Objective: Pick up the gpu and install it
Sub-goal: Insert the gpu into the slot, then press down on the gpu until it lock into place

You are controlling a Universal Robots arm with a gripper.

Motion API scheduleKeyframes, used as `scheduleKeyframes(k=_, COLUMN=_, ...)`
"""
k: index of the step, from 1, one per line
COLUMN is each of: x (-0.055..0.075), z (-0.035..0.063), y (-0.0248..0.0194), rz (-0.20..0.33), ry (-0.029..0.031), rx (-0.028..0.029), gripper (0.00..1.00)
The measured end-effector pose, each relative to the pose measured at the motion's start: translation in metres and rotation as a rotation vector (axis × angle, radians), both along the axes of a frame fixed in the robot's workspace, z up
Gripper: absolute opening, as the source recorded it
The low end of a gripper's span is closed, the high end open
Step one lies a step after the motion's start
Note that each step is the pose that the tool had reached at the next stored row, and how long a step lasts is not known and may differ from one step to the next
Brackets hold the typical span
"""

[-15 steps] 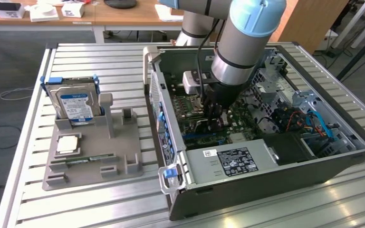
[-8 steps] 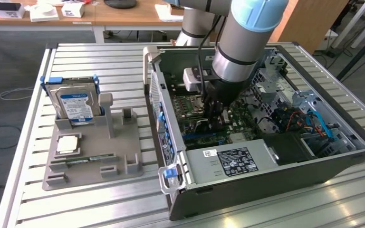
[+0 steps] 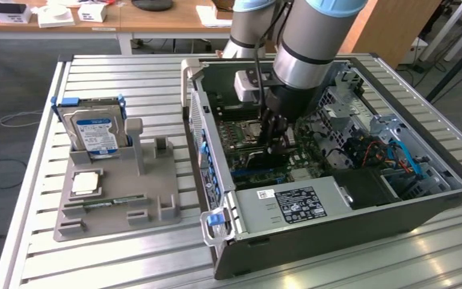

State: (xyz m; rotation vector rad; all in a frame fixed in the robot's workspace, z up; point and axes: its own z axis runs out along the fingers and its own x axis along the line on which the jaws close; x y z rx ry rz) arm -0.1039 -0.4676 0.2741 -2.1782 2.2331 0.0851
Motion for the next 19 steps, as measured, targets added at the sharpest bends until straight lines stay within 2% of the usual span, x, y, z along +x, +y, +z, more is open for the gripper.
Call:
scheduleKeyframes(k=6, x=0.000, z=0.0213, y=0.0000, rz=0.000, ry=0.0000, rx=0.0000, gripper=0.41)
scheduleKeyframes(k=9, x=0.000, z=0.0285, y=0.0000, rz=0.000, ry=0.0001, rx=-0.0001, gripper=0.41)
scheduleKeyframes(k=19, x=0.000, z=0.0291, y=0.0000, rz=0.000, ry=0.0000, rx=0.0001, gripper=0.41)
